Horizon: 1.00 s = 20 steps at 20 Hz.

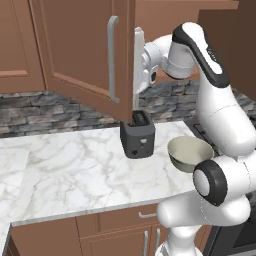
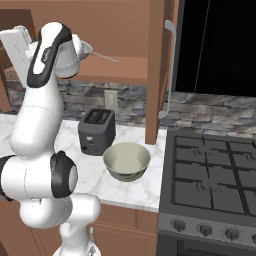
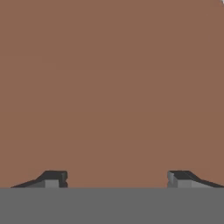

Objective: Open the cabinet and setup a tea strainer by placing it in the bowl upright.

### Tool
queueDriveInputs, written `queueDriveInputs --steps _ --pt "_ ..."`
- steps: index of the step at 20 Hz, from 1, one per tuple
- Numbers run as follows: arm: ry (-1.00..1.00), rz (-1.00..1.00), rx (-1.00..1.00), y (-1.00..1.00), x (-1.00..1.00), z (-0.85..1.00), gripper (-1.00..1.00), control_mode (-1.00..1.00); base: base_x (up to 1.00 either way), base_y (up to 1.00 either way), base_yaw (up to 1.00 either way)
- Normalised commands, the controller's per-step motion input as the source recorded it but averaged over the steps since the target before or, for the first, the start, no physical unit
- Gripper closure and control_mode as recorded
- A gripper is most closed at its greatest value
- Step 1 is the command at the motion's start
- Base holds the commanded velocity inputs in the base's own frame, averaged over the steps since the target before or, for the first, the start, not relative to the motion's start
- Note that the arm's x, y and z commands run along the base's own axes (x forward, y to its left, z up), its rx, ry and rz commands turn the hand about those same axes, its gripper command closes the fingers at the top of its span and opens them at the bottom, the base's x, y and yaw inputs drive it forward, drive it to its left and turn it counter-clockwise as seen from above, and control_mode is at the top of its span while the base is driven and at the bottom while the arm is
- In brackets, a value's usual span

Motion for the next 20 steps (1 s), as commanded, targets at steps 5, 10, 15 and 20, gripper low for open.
queueDriveInputs --steps 5,10,15,20 --pt "-0.04 0.04 -0.12 0.96 -0.66 0.02 -1.00 -1.00 0.00 0.00 0.00" --pt "-0.05 0.00 -0.15 0.86 -0.24 0.00 -1.00 -1.00 0.00 0.00 0.00" --pt "0.00 -0.02 -0.11 0.25 0.00 0.03 -1.00 -1.00 0.00 0.00 0.00" --pt "0.00 -0.06 -0.09 0.00 0.01 0.01 -1.00 -1.00 0.00 0.00 0.00"
